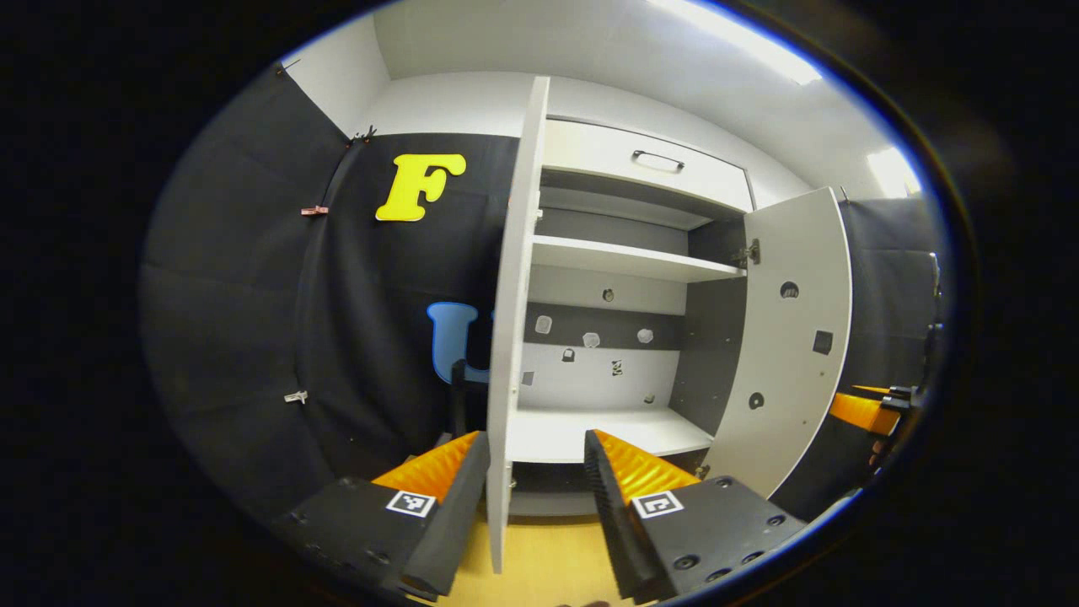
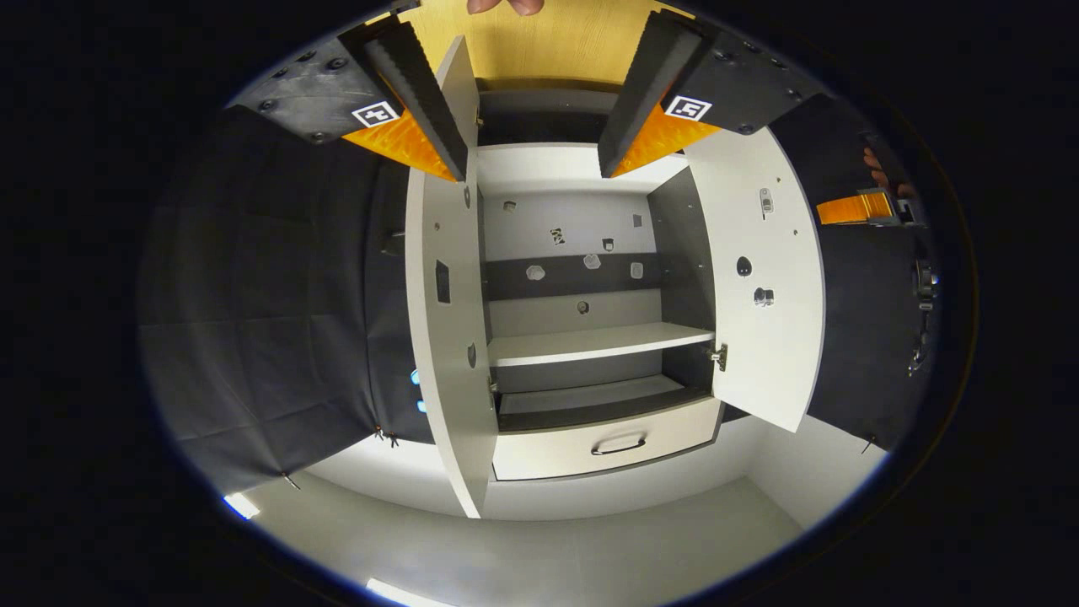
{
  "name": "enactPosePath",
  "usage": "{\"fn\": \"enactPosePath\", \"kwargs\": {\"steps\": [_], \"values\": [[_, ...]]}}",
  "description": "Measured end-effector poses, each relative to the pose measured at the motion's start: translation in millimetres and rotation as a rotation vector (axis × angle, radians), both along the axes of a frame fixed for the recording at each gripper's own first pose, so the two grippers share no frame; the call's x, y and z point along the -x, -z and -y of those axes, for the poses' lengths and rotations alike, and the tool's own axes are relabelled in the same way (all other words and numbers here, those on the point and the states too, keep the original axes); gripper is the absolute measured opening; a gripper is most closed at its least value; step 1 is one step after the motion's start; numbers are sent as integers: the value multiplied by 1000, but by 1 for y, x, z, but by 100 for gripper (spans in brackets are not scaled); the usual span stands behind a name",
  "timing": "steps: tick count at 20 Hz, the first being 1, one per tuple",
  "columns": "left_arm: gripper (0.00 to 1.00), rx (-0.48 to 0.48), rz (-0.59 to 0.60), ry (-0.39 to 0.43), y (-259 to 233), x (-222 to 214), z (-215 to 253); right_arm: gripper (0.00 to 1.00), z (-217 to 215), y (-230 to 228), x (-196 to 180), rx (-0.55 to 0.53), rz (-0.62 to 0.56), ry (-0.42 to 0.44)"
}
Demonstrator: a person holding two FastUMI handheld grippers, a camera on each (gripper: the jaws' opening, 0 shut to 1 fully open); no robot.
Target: Open the right door of the double-door shoe cabinet with the right hand, and open the left door with the left hand.
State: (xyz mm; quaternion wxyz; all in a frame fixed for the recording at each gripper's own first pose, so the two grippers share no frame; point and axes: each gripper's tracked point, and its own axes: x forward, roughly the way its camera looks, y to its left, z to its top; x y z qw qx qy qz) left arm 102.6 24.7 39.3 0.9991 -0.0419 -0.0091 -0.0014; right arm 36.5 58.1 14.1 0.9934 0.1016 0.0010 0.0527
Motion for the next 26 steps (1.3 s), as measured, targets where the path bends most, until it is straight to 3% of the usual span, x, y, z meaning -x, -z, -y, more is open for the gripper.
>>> {"fn": "enactPosePath", "kwargs": {"steps": [2,5,8,16,26], "values": [[87,-19,16,19,-7,2,19,98,6,-4,0,-5,7,7],[95,-84,36,30,-12,1,42,98,14,-9,1,-6,11,20],[95,-124,54,46,-16,-6,62,98,27,-12,2,-8,15,50],[95,-93,59,90,-13,-22,104,98,36,-21,2,33,42,80],[95,-99,52,-11,-5,-17,103,97,33,-15,2,30,41,46]]}}
